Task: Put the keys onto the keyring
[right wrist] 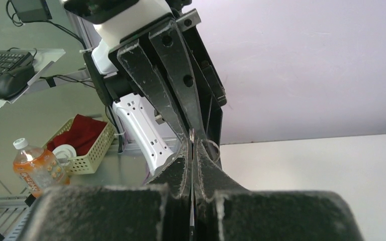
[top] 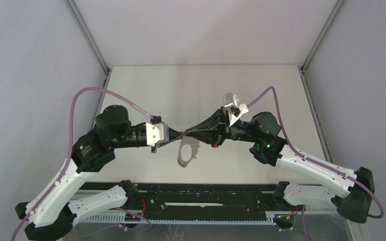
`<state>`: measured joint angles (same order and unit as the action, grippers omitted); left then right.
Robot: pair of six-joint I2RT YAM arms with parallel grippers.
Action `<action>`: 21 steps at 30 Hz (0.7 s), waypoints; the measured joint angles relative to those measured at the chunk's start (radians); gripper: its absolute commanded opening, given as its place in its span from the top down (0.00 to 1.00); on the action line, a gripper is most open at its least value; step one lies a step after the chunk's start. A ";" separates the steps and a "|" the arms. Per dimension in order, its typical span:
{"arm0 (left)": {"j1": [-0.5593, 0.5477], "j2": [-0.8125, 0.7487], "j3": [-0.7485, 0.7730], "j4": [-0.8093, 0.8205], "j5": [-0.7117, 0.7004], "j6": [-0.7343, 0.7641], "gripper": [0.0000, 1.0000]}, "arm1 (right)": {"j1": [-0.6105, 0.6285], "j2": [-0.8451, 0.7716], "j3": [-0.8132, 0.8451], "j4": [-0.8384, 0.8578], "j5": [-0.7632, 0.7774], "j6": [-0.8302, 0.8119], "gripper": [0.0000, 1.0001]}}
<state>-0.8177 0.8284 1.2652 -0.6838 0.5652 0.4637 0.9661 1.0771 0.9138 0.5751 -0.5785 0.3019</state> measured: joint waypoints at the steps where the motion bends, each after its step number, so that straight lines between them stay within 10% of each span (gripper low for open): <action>1: 0.000 0.000 0.000 0.005 0.002 -0.003 1.00 | 0.001 0.002 -0.002 0.002 0.002 0.000 1.00; 9: 0.000 -0.027 -0.015 0.046 -0.003 -0.005 0.98 | 0.005 0.003 -0.004 -0.003 0.013 -0.003 1.00; 15: 0.001 -0.044 -0.027 0.037 -0.012 0.012 0.18 | 0.003 -0.001 -0.012 -0.011 0.015 -0.004 1.00; 21: 0.003 -0.034 -0.027 -0.034 -0.058 0.043 0.04 | -0.027 -0.024 -0.017 -0.044 0.038 -0.013 1.00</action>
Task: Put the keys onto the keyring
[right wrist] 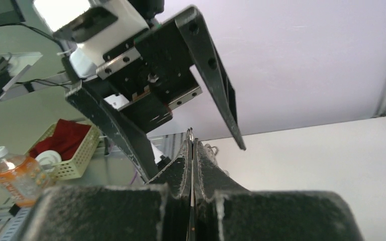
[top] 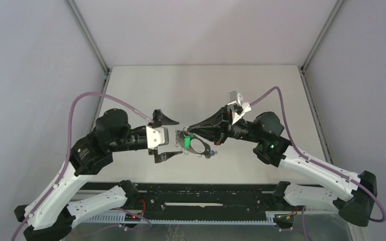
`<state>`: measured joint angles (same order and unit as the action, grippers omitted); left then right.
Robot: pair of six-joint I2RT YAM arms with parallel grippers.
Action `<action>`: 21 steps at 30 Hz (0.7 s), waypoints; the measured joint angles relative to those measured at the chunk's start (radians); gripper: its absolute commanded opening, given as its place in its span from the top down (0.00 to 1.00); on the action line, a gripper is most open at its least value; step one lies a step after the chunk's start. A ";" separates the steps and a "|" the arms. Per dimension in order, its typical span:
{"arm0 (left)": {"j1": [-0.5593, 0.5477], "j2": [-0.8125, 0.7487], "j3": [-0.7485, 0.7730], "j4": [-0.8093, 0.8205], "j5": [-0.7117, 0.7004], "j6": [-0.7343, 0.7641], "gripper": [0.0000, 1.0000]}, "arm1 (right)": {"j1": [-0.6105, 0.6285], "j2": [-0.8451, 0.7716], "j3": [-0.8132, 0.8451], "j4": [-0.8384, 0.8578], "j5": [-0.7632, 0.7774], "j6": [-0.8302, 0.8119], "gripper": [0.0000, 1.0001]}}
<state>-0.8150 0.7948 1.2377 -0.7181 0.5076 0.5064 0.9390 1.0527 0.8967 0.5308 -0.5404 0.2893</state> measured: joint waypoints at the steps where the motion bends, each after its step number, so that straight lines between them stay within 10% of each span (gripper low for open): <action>1: 0.003 0.006 0.000 -0.019 -0.007 0.000 0.03 | -0.006 -0.008 0.000 -0.008 0.009 -0.005 1.00; 21: 0.056 0.031 -0.196 0.072 0.087 -0.305 0.03 | 0.097 0.019 0.039 -0.151 0.390 -0.151 1.00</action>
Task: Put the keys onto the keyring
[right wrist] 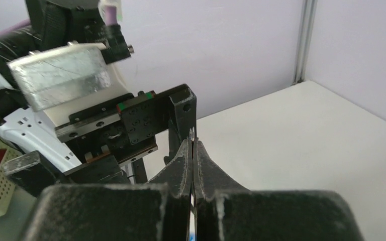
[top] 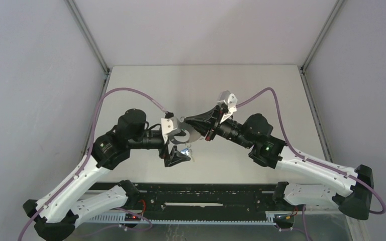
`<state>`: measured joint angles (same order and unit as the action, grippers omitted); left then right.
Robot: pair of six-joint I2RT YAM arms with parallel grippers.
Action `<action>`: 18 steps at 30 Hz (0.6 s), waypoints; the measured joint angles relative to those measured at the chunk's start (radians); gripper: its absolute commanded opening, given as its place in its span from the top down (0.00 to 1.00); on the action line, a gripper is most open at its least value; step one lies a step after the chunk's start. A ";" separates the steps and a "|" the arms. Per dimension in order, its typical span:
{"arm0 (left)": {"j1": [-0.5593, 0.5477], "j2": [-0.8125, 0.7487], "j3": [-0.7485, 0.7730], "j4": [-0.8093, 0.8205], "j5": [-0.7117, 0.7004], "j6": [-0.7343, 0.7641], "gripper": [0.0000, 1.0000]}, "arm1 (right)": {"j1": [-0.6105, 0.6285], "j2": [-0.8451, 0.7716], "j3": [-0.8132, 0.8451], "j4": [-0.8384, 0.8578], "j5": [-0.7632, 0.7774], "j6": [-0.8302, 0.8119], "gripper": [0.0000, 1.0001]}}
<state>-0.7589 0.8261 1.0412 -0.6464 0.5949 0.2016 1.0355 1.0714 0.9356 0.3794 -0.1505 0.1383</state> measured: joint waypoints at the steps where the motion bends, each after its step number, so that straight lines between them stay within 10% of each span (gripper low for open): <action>1: 0.000 0.005 0.000 0.015 0.003 -0.002 0.13 | 0.010 0.009 0.004 -0.006 0.020 -0.007 1.00; 4: 0.000 0.010 0.000 0.046 -0.006 0.002 0.68 | 0.023 0.019 0.006 -0.018 0.056 -0.021 1.00; 7: 0.000 0.027 0.000 0.055 -0.095 0.029 0.98 | 0.026 0.019 0.006 -0.022 0.087 -0.030 1.00; 15: 0.012 0.037 -0.081 0.107 -0.300 0.212 1.00 | 0.031 0.017 0.009 -0.104 0.130 -0.024 0.75; 18: 0.009 0.038 -0.128 0.118 -0.355 0.304 1.00 | 0.028 0.015 0.010 -0.108 0.166 -0.013 0.40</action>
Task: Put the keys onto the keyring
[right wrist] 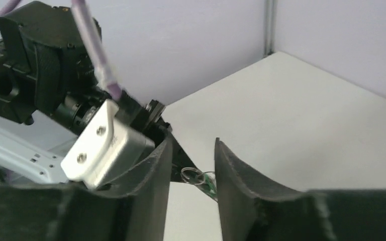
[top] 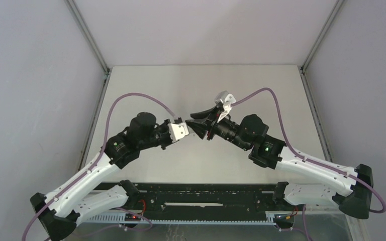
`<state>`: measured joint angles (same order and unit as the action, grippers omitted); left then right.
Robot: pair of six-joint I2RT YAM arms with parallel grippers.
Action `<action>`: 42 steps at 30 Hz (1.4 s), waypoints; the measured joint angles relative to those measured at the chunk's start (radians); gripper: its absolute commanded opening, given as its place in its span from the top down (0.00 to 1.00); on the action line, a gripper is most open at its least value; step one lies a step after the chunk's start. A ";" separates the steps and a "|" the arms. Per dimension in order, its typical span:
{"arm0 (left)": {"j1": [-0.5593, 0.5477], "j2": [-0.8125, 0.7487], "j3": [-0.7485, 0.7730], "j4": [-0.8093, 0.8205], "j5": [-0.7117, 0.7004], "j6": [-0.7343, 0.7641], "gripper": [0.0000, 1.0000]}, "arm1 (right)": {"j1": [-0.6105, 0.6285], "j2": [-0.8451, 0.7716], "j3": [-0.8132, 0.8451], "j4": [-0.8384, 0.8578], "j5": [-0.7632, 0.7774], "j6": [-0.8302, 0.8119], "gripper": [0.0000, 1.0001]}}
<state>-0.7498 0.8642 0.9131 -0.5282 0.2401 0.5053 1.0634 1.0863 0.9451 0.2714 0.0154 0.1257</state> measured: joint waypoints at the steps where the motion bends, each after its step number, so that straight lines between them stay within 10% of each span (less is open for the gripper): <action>1: -0.001 0.003 -0.017 0.010 -0.017 0.037 1.00 | -0.006 -0.001 0.000 -0.005 0.010 0.010 0.31; 5: -0.001 0.040 -0.080 0.100 -0.109 0.228 1.00 | -0.054 -0.020 -0.004 -0.059 0.058 0.041 0.01; 19: 0.081 0.690 -0.106 0.719 -0.547 0.782 1.00 | -0.254 -0.301 -0.259 -0.164 0.257 0.215 0.00; 25: 0.025 0.941 0.012 0.741 -0.678 0.801 0.98 | -0.299 -0.336 -0.294 -0.216 0.298 0.273 0.00; 30: -0.036 1.015 0.158 0.578 -0.708 0.668 0.47 | -0.350 -0.388 -0.329 -0.252 0.320 0.309 0.00; 42: -0.068 1.010 0.293 0.119 -0.468 0.220 0.00 | -0.402 -0.397 -0.331 -0.256 0.320 0.334 0.00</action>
<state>-0.8181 1.8744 1.2057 -0.4091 -0.2276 0.7250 0.6609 0.6888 0.6140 0.0154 0.3351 0.4595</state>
